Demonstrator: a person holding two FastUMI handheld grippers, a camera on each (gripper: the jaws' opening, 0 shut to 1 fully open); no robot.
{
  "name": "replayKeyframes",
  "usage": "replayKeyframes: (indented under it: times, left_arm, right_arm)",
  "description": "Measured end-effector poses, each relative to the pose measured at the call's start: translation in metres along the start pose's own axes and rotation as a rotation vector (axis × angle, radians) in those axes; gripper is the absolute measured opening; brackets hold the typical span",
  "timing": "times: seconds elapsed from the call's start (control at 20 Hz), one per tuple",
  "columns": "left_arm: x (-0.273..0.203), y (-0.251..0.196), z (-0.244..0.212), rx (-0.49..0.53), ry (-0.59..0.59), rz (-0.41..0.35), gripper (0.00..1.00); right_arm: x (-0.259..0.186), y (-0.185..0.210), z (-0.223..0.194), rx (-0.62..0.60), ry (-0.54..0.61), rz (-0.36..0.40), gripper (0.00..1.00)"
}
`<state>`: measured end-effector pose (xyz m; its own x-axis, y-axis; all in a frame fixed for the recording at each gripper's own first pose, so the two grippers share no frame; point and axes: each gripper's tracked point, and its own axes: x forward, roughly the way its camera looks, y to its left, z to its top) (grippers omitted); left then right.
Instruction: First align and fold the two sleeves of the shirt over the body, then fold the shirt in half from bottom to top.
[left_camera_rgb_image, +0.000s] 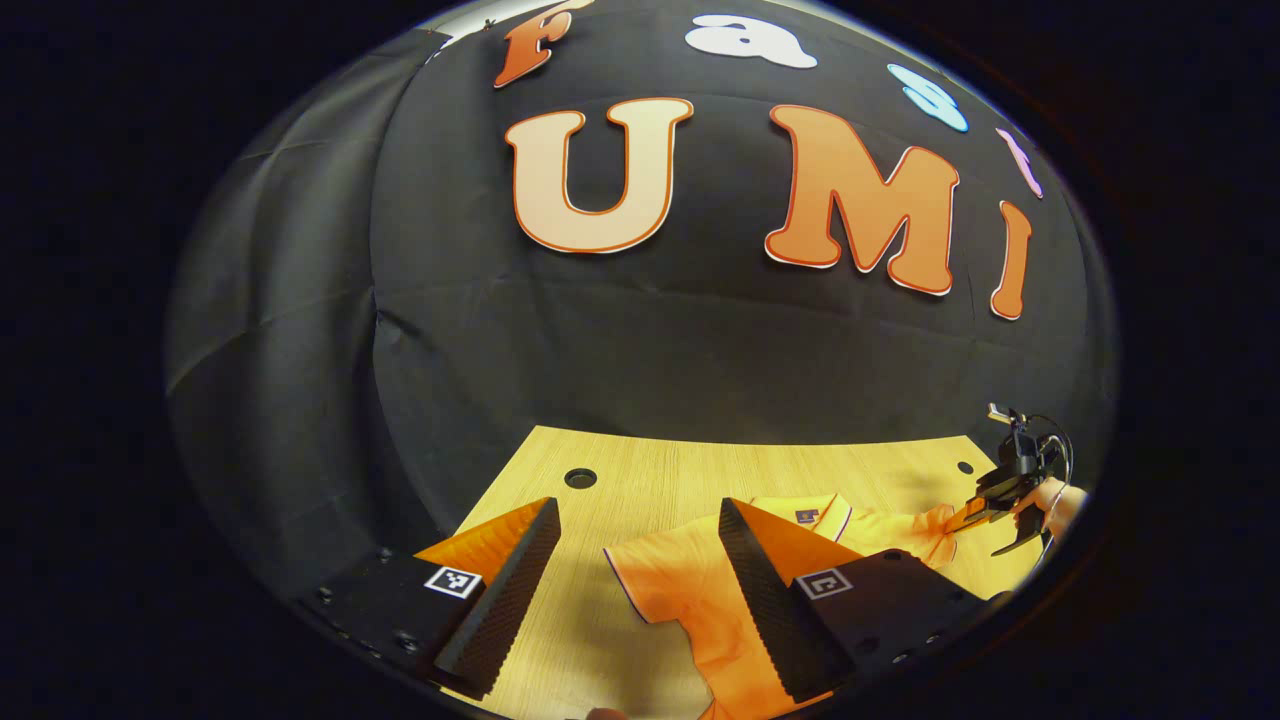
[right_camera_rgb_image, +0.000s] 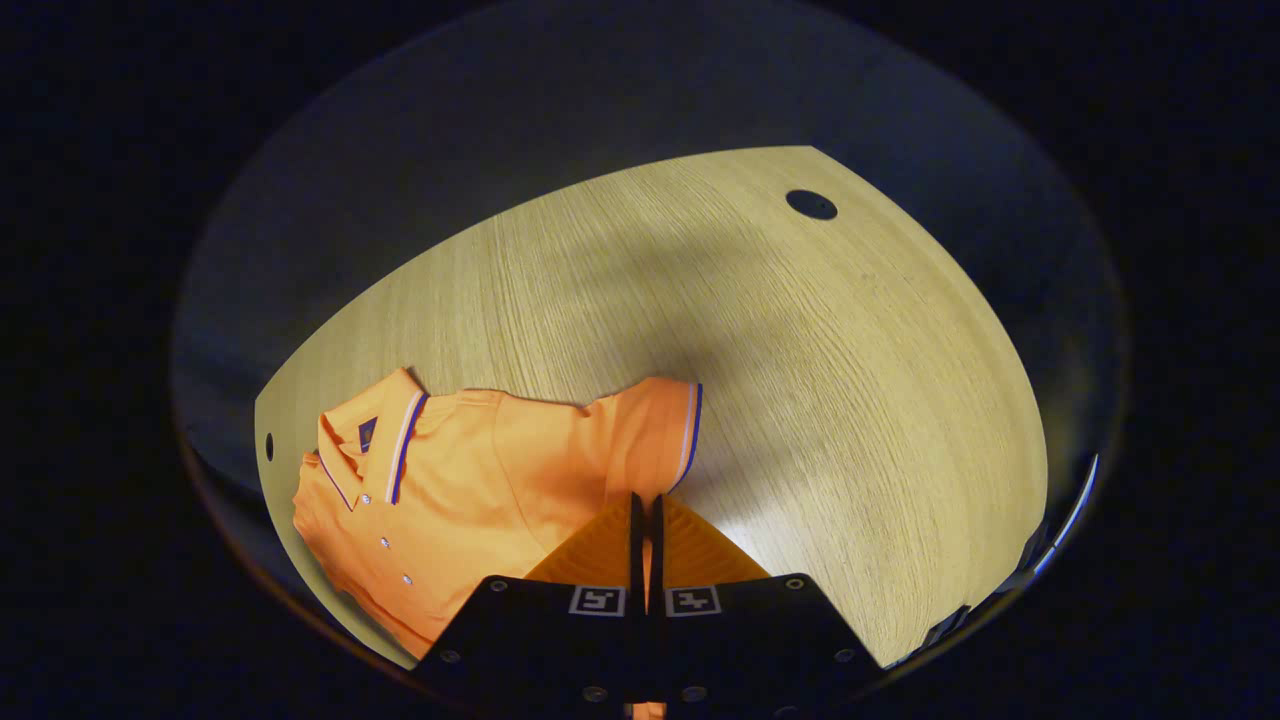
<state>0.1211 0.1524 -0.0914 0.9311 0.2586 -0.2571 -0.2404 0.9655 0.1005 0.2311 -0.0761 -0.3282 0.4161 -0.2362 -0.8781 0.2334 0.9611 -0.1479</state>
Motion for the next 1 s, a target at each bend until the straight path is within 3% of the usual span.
replayKeyframes:
  times: [0.45, 1.0]
  left_arm:
    - [-0.016, 0.04, 0.009, -0.045, -0.04, 0.009, 0.98]
    - [-0.036, 0.117, -0.011, -0.108, -0.025, 0.066, 0.98]
  right_arm:
    - [-0.063, 0.07, 0.017, -0.123, -0.109, 0.052, 0.0]
    - [-0.084, 0.176, -0.026, -0.266, -0.108, 0.145, 0.0]
